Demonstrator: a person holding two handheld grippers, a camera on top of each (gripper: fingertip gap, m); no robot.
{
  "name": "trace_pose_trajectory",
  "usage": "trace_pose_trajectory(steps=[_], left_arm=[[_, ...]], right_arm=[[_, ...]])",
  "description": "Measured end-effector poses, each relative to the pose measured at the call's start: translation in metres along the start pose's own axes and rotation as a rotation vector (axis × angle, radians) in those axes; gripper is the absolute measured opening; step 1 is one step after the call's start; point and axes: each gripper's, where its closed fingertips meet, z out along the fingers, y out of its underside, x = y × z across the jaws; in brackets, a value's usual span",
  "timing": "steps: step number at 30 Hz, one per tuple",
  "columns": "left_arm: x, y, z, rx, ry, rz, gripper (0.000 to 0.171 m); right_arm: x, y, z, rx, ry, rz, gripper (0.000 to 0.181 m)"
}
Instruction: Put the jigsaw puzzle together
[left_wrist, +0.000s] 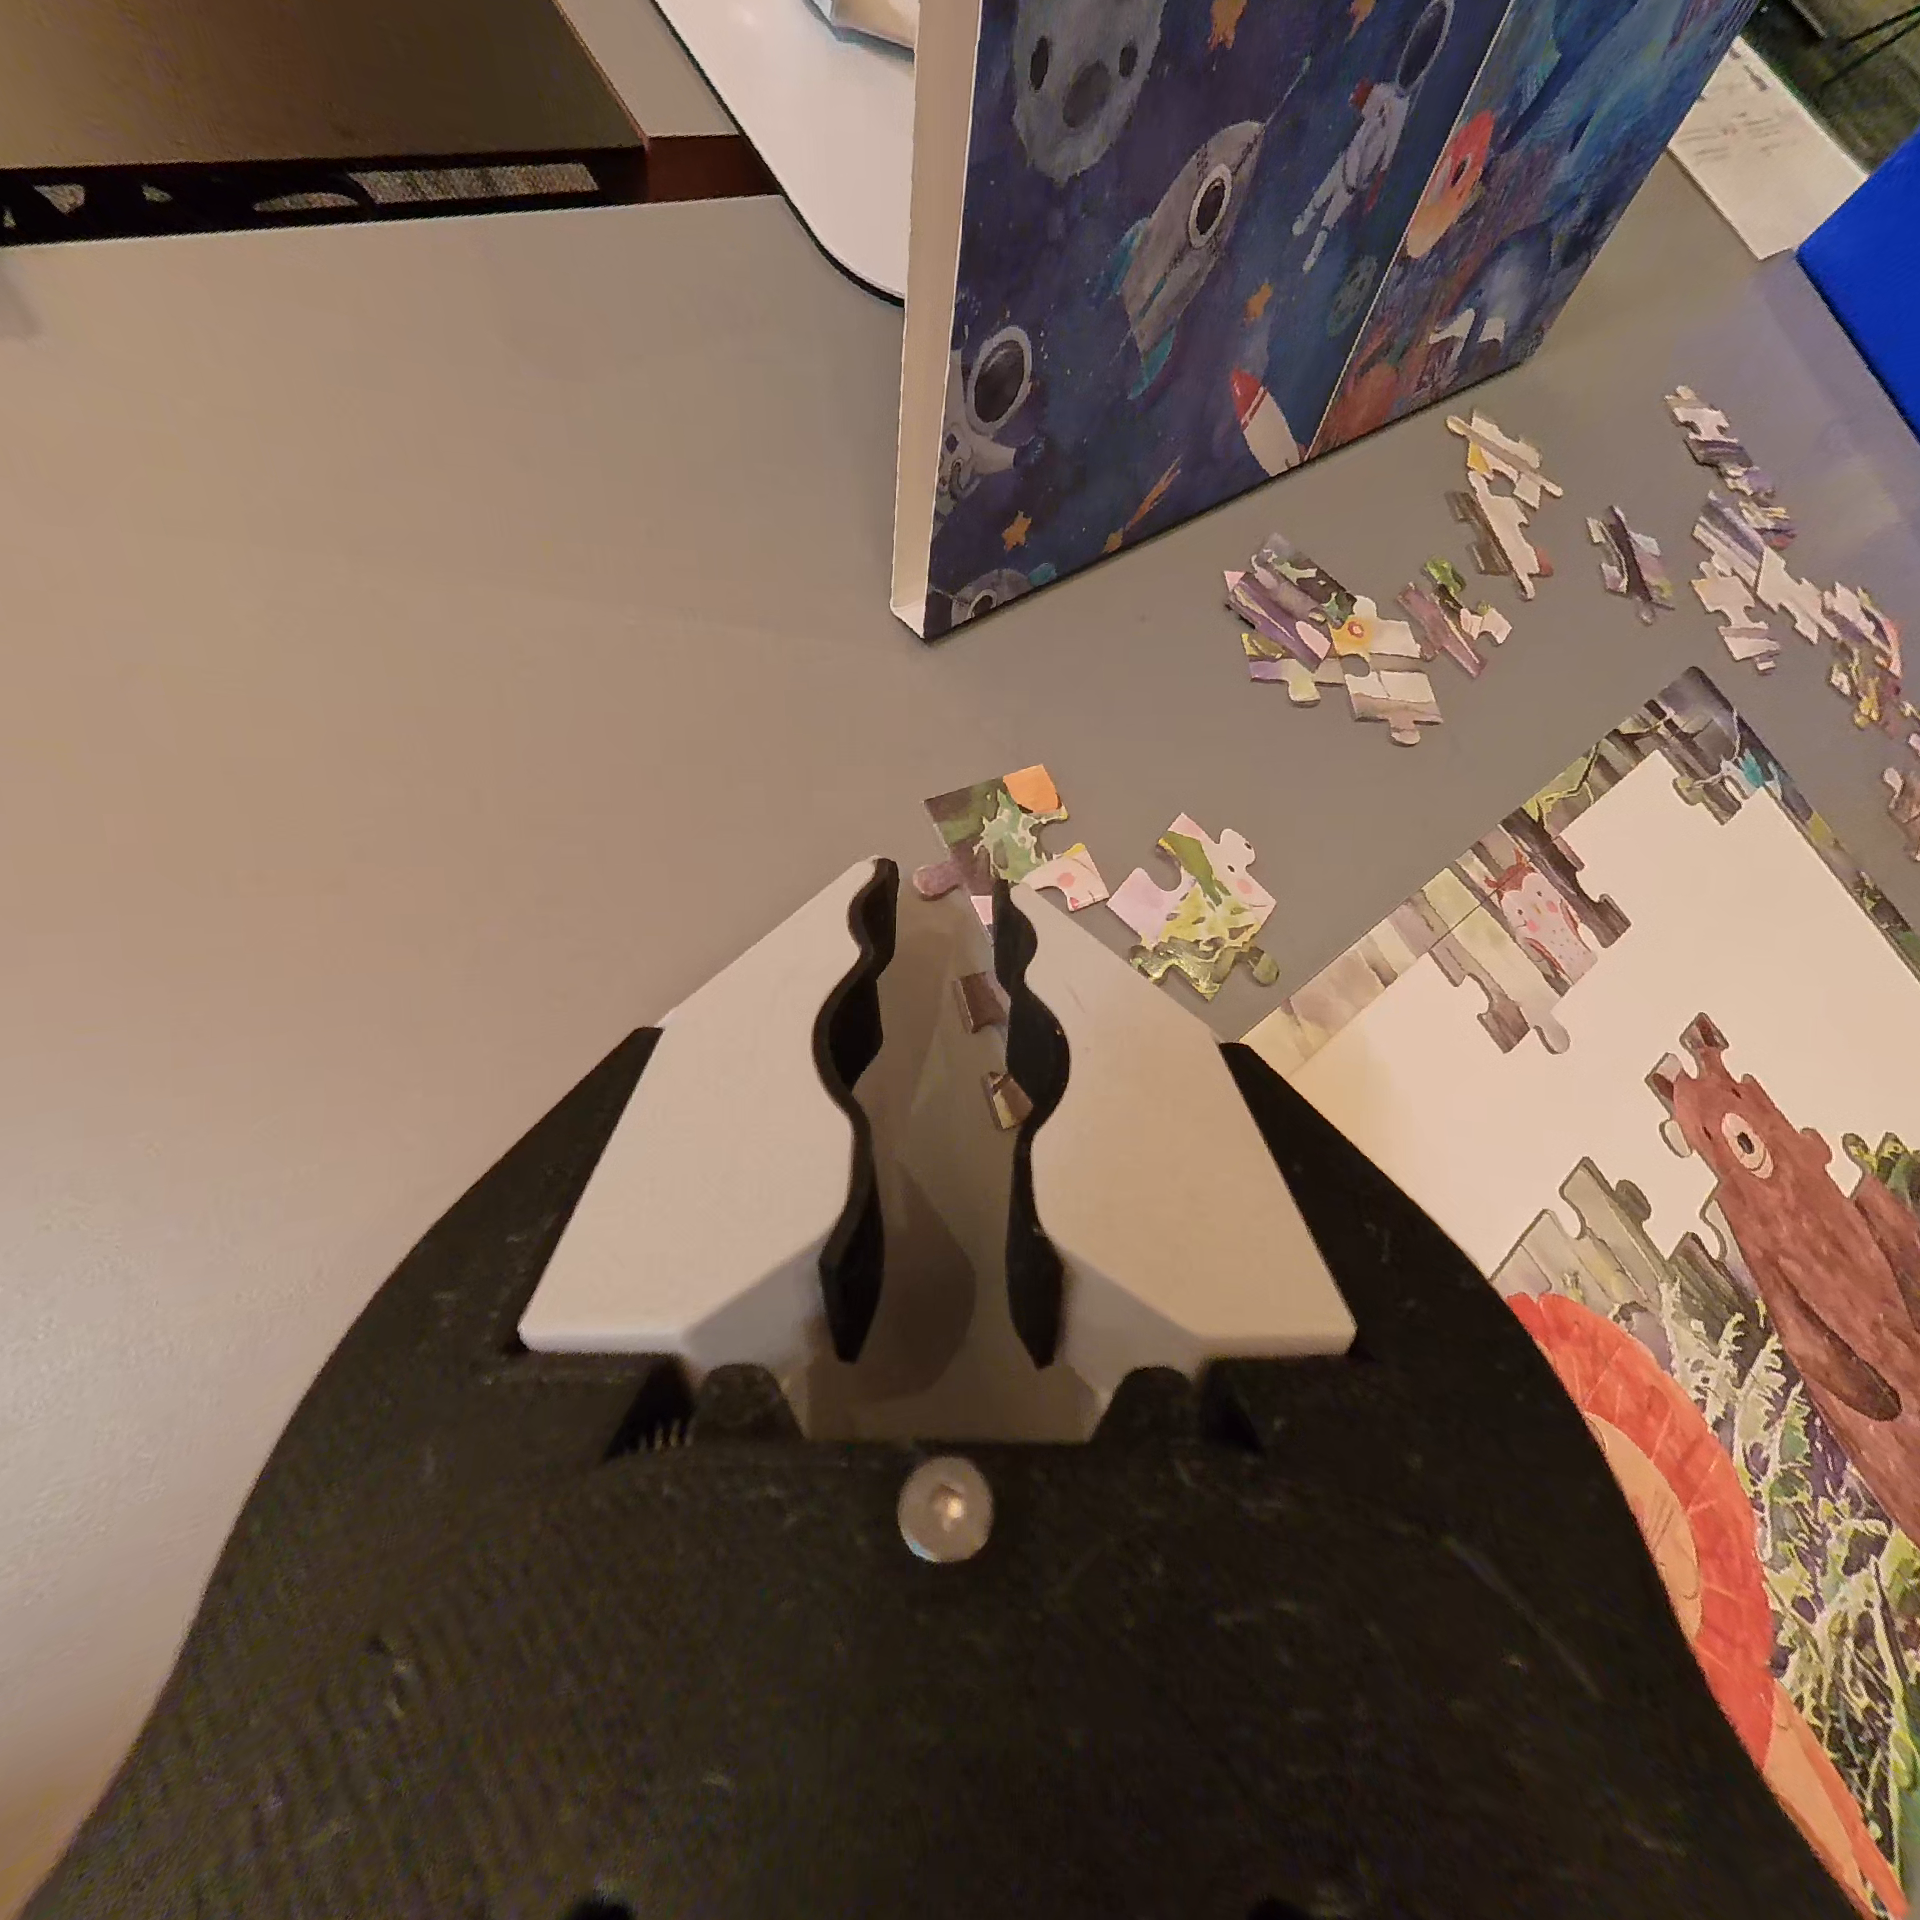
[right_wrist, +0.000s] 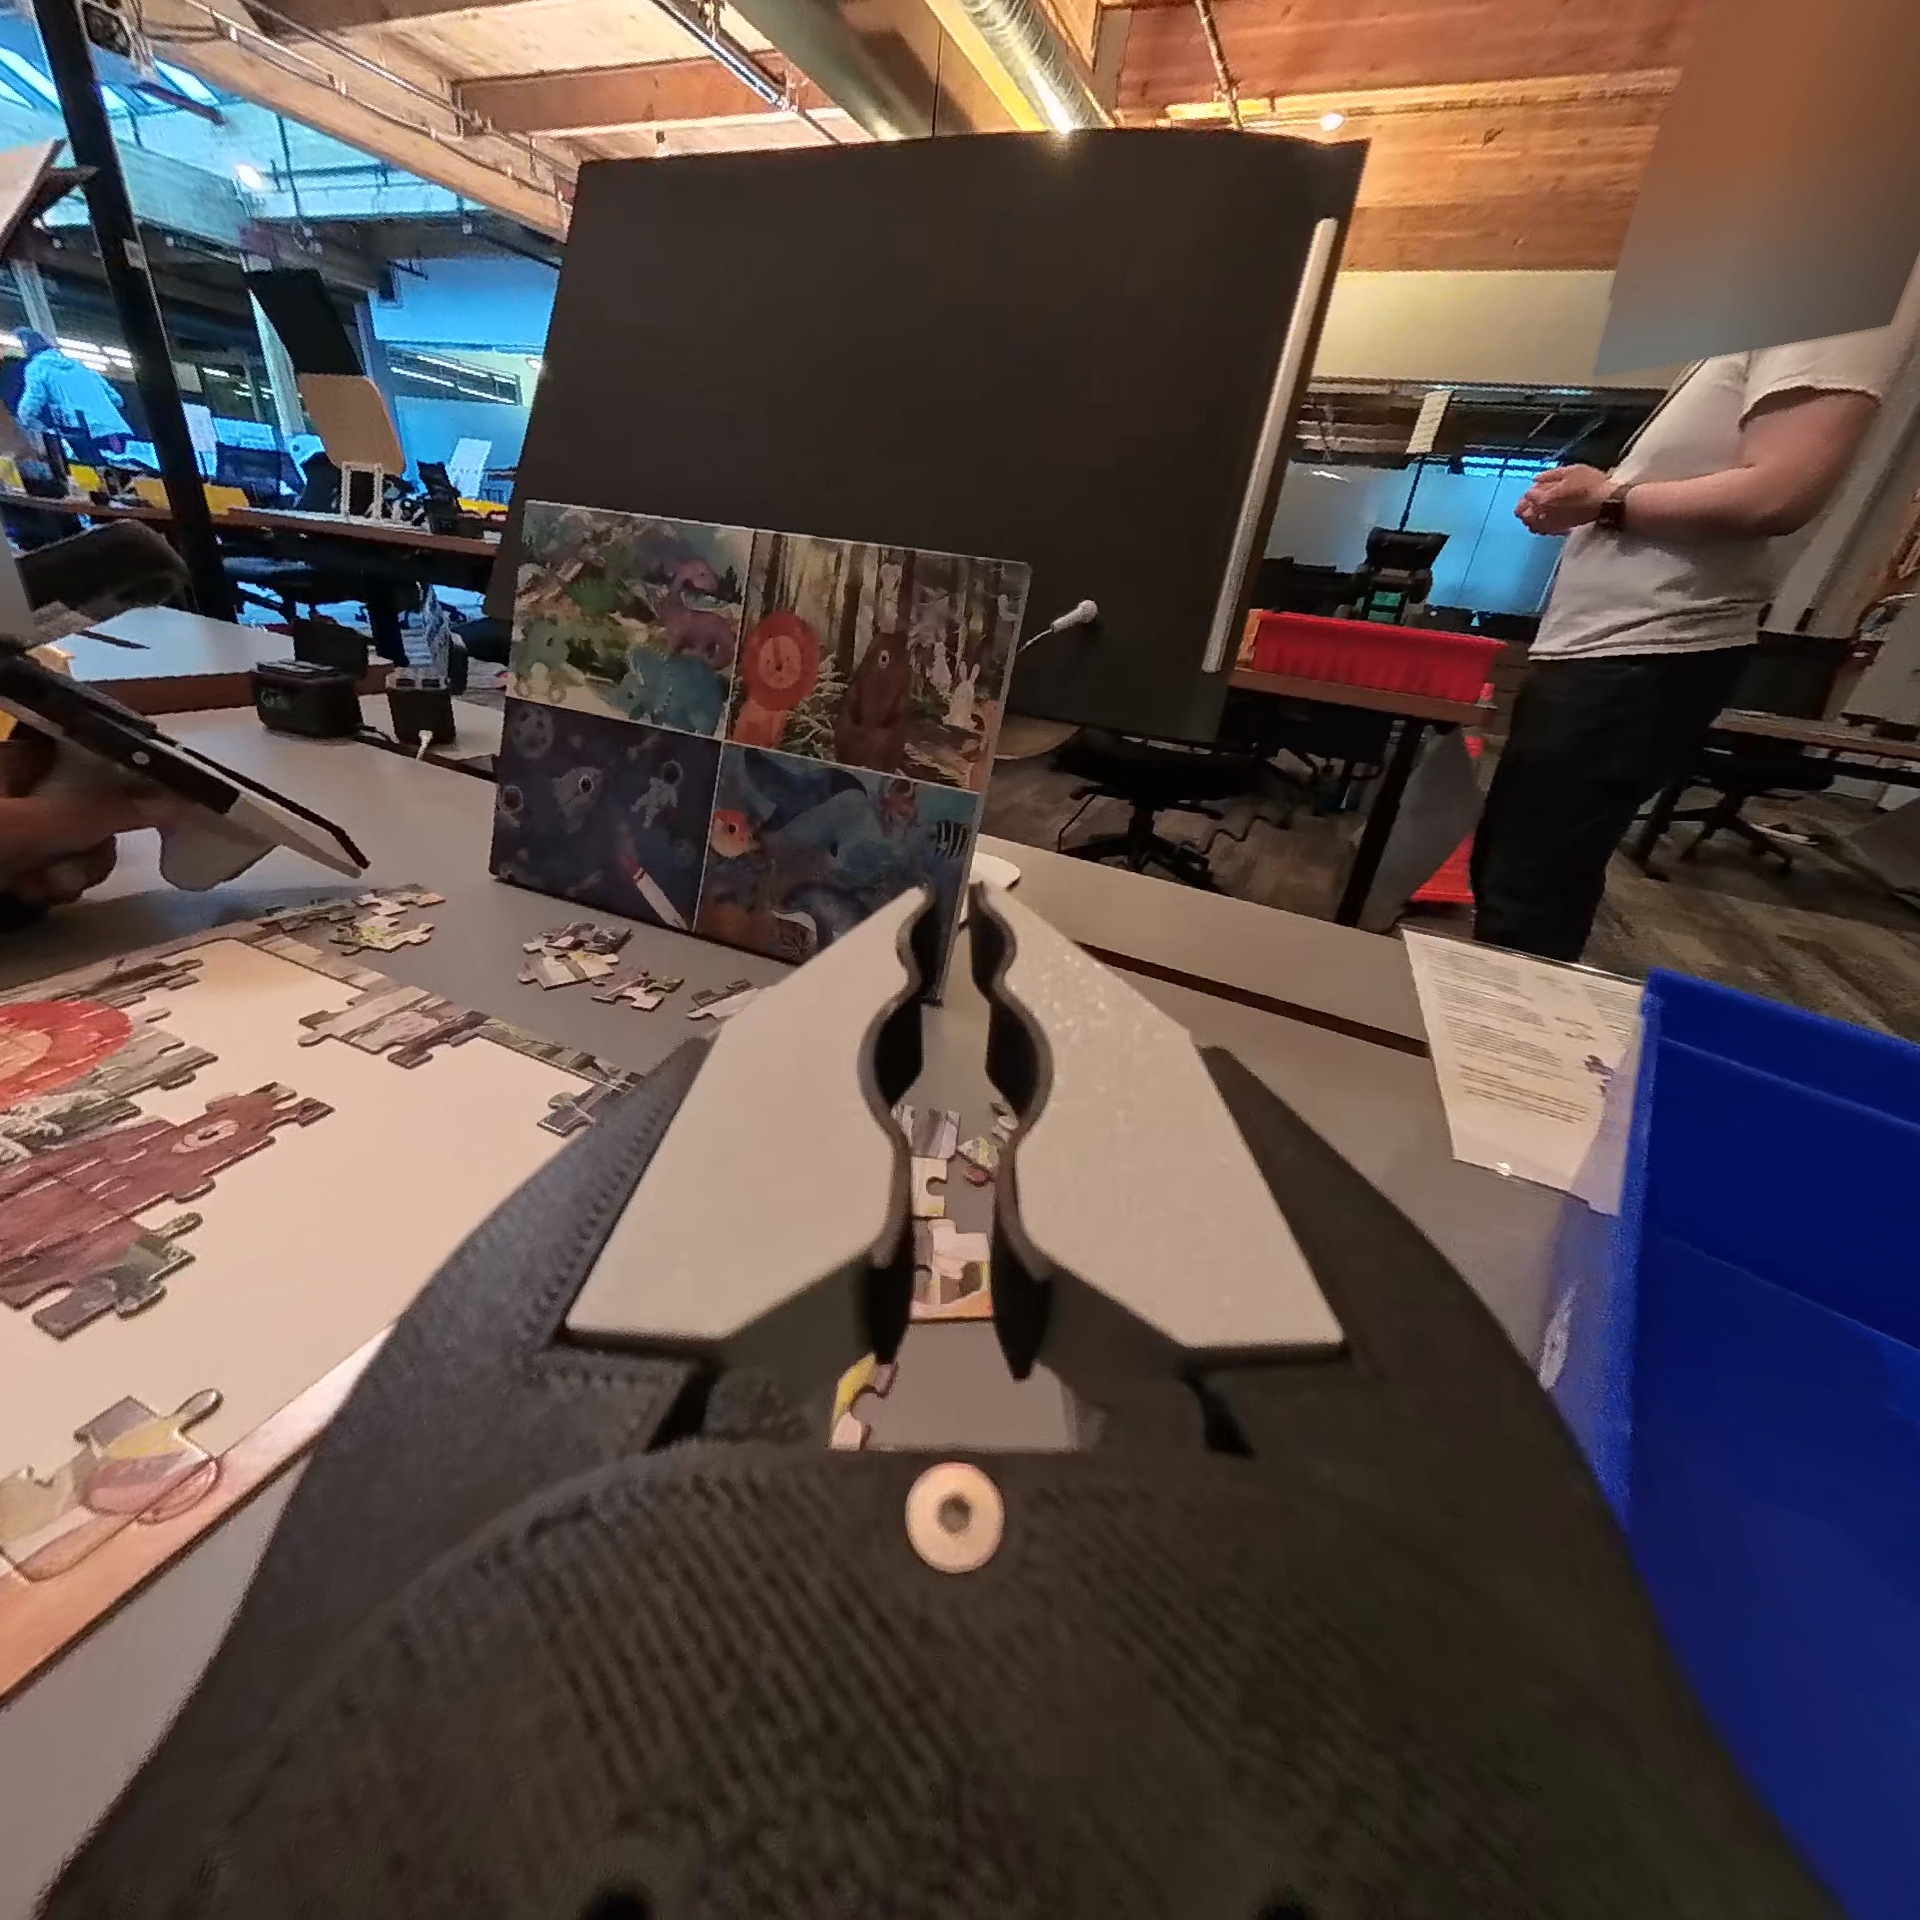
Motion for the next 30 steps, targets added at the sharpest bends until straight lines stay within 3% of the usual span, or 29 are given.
trace_pose_trajectory(steps=[13, 30], left_arm=[[-0.0001, -0.0003, -0.0003, 0.002, 0.006, -0.007, 0.016], [0.0002, 0.0002, 0.0003, -0.002, 0.008, -0.007, 0.017]], right_arm=[[-0.0015, -0.0001, 0.0013, 0.013, -0.020, 0.055, 0.000], [-0.0003, 0.0016, 0.0029, 0.015, -0.020, 0.101, 0.011]])
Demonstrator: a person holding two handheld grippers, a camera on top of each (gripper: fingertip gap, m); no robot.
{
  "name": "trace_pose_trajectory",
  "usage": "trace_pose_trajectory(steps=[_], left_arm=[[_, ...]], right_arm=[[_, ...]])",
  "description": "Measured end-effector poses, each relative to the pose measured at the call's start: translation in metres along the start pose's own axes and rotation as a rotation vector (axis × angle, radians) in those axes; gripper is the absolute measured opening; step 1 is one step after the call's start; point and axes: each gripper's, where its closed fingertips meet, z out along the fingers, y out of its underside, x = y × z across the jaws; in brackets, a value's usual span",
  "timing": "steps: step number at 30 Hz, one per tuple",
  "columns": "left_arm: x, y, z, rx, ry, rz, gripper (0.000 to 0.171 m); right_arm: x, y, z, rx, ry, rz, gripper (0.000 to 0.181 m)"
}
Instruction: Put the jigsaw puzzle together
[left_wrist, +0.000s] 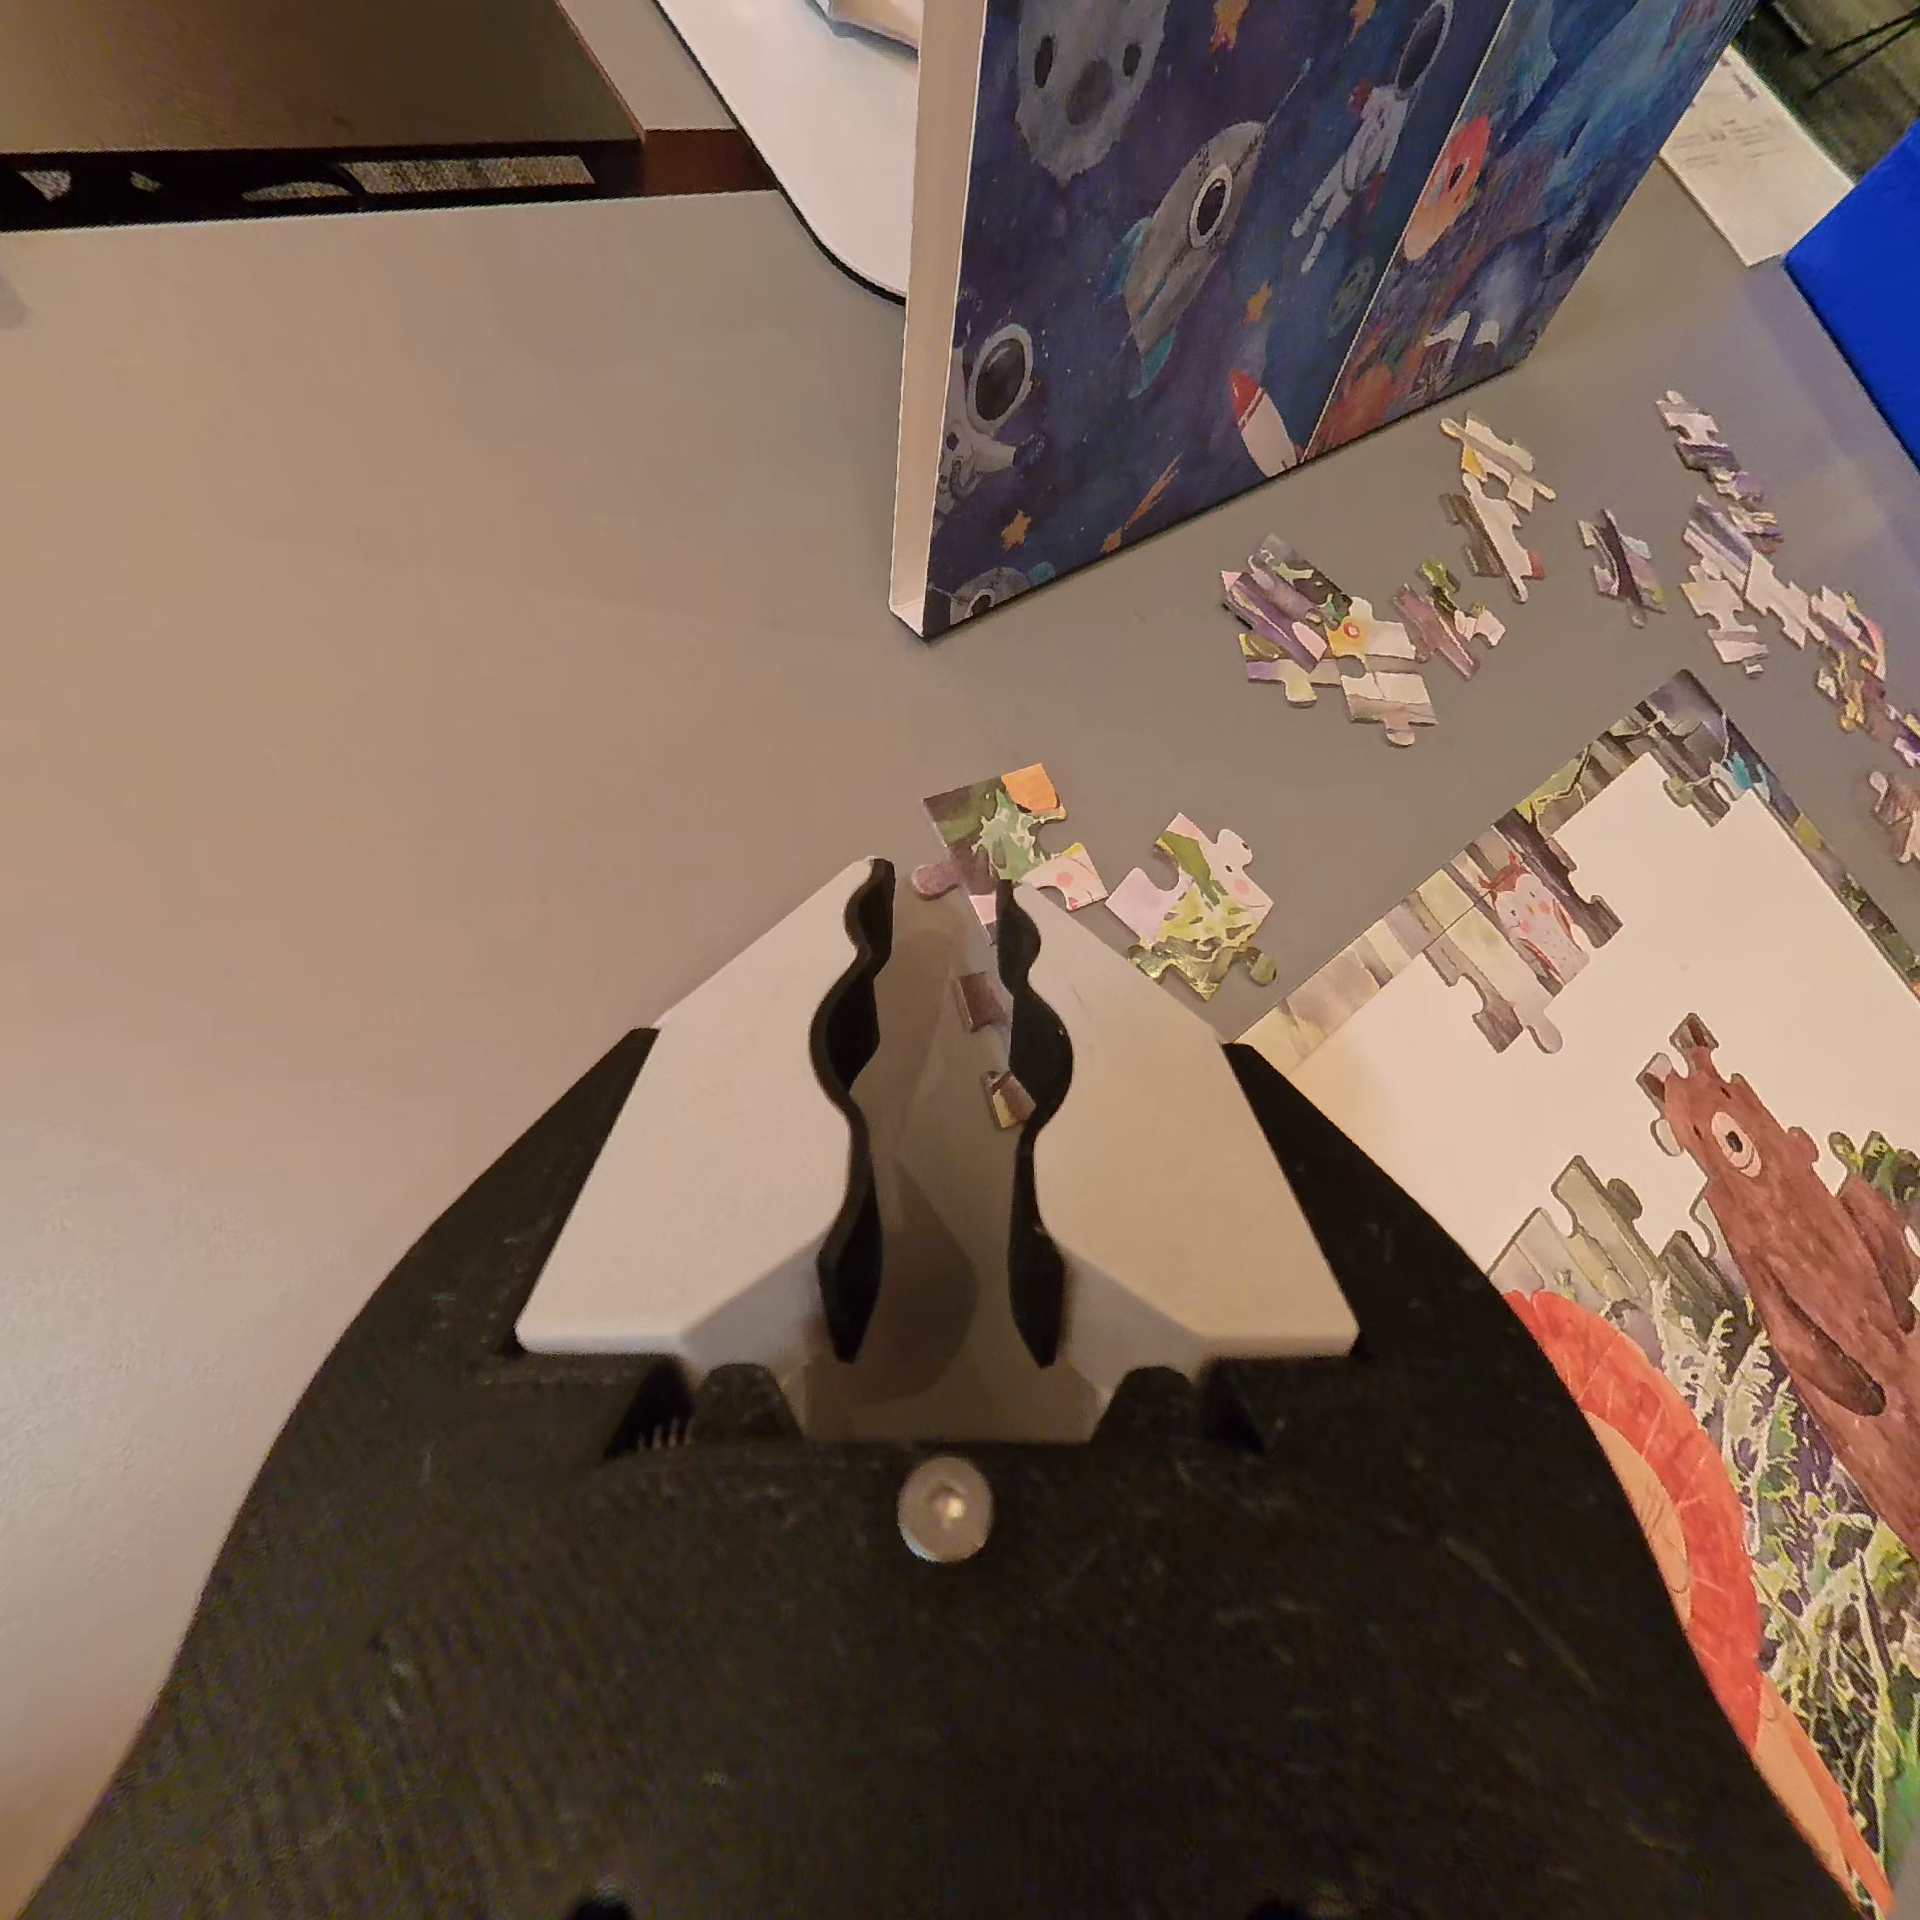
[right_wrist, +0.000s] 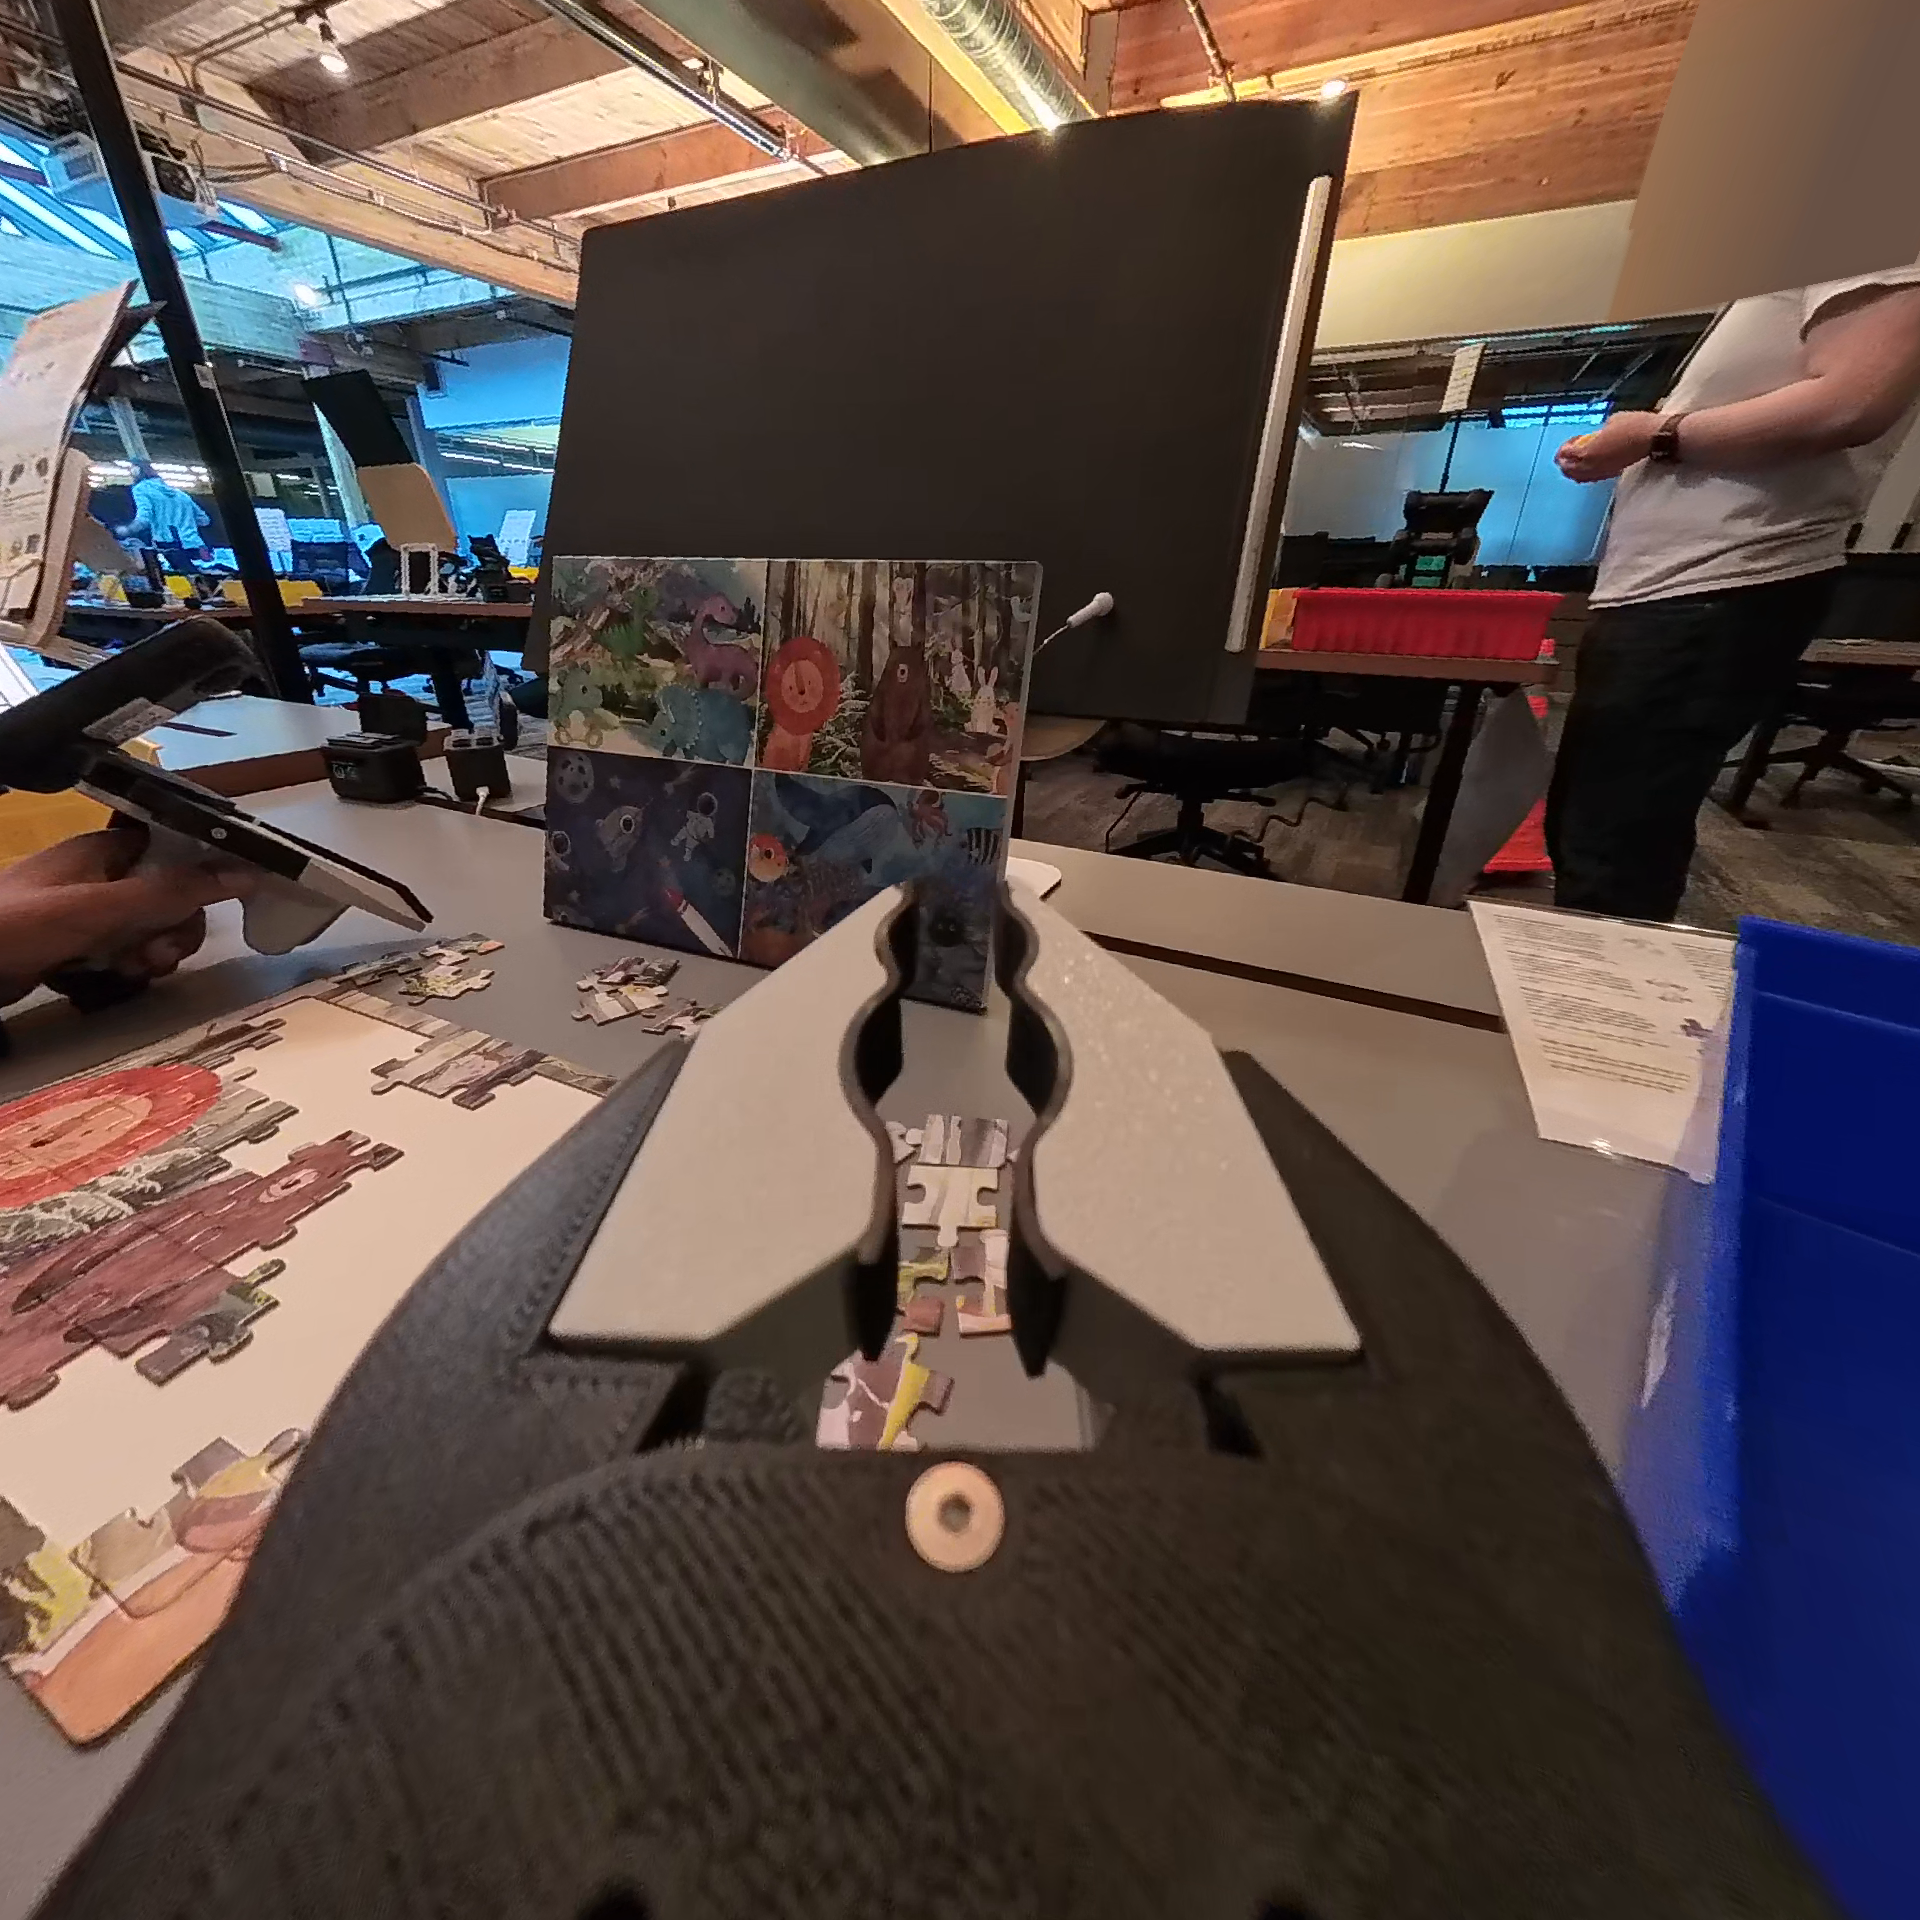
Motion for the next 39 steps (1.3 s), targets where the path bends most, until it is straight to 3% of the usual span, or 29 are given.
trace_pose_trajectory(steps=[7, 10, 13, 17, 25, 32, 39], left_arm=[[0.000, 0.000, 0.000, -0.001, 0.000, 0.000, 0.018], [0.000, 0.000, 0.000, -0.002, -0.001, 0.001, 0.018], [0.000, 0.000, 0.000, -0.003, -0.002, 0.003, 0.018], [0.000, 0.000, 0.001, -0.004, -0.004, 0.006, 0.018], [0.002, 0.001, 0.002, -0.011, 0.003, 0.004, 0.018], [0.002, 0.001, 0.001, -0.007, 0.007, -0.003, 0.018], [0.002, 0.001, 0.001, -0.009, 0.005, 0.000, 0.017]], right_arm=[[-0.001, 0.004, 0.002, -0.016, -0.007, 0.012, 0.014], [-0.002, 0.015, 0.007, -0.065, -0.027, 0.064, 0.023], [-0.007, 0.050, 0.018, -0.236, -0.074, 0.172, 0.039], [-0.009, 0.099, 0.020, -0.506, -0.044, 0.177, 0.030], [-0.027, 0.144, 0.021, -0.746, -0.044, 0.089, 0.034], [-0.023, 0.161, 0.023, -0.845, -0.033, 0.059, 0.039], [-0.026, 0.162, 0.023, -0.849, -0.045, 0.002, 0.019]])
